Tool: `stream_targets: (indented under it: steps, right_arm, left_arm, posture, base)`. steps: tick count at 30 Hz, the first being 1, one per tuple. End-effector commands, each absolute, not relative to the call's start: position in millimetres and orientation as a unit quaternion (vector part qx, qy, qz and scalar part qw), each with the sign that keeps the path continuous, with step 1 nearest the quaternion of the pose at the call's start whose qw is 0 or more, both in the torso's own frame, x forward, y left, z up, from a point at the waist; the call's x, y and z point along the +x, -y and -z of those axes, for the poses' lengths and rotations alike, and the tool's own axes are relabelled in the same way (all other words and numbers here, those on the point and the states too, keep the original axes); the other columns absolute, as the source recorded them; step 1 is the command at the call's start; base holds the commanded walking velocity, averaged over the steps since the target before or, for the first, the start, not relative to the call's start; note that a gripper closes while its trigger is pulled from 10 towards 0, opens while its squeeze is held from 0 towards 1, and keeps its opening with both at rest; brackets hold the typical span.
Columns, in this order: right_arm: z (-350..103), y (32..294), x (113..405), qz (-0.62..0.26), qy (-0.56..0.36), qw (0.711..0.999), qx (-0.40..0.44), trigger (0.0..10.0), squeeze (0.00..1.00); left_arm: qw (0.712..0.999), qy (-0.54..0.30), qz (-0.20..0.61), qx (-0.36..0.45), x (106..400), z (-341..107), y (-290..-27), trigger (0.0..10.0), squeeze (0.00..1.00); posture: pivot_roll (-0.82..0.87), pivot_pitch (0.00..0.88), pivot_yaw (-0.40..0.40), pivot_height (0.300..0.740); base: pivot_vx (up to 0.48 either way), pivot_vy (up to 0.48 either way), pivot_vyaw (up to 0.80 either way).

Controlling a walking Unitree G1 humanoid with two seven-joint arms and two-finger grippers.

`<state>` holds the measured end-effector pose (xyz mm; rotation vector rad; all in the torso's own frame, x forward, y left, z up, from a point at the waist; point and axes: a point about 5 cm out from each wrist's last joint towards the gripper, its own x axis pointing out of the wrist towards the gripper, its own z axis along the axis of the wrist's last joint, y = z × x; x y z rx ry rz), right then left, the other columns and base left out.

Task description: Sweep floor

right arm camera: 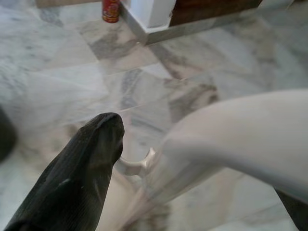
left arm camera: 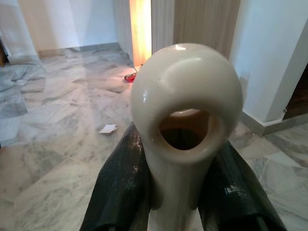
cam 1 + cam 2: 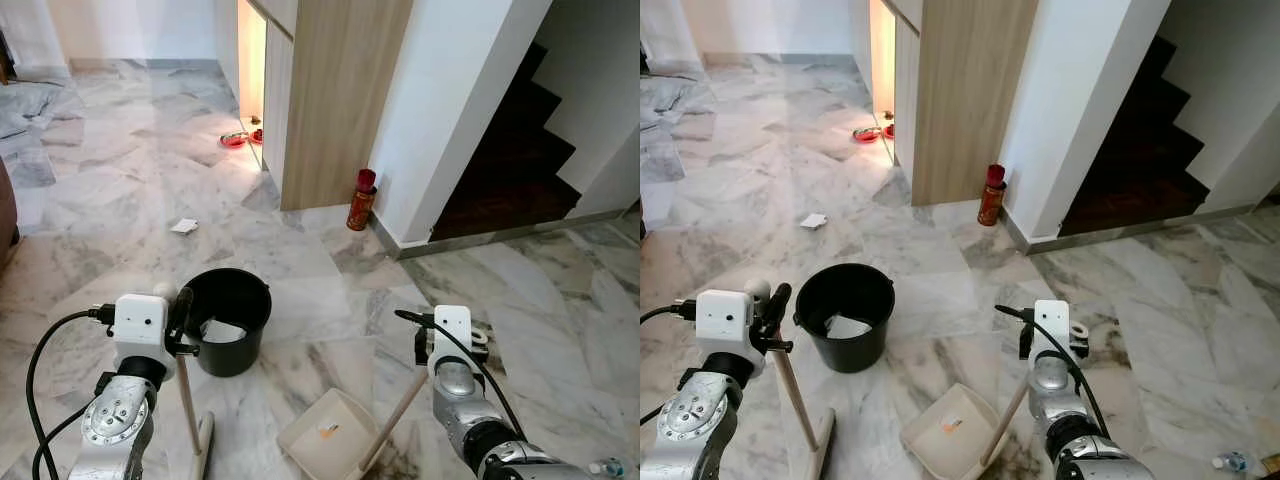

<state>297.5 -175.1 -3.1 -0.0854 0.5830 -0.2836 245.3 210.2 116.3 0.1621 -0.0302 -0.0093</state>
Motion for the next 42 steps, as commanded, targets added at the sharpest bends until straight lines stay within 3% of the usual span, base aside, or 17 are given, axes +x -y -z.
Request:
stream_targets:
  steps: [1,15,31,42]
  right_arm:
    - [23.2,175.2,278.8,0.143,-0.353,0.925,-0.007,10.0,0.00]
    - [20.1,176.5,281.8,0.168,-0.342,0.923,0.048,10.0,0.00]
    - [10.5,192.1,286.9,0.267,-0.315,0.907,0.090,10.0,0.00]
    - [2.4,176.6,298.4,0.218,-0.285,0.924,0.129,10.0,0.00]
  left_arm:
    - [0.996,0.017,0.011,0.088,247.0,-119.4,-207.8,10.0,0.00]
    - [0.996,0.021,0.007,0.089,246.9,-121.6,-209.2,10.0,0.00]
    - [0.996,0.021,0.009,0.089,246.4,-123.0,-208.7,10.0,0.00]
    - [0.996,0.023,0.006,0.091,246.2,-124.6,-210.4,10.0,0.00]
  posture:
    - [0.26,0.059,-0.132,0.740]
    - [0.26,0.072,-0.129,0.740]
    - [0.25,0.086,-0.122,0.740]
    - [0.26,0.085,-0.127,0.740]
  base:
    - [0.000,0.000,0.00]
    - [0.000,0.000,0.00]
    - [0.000,0.000,0.00]
    - [0.000,0.000,0.00]
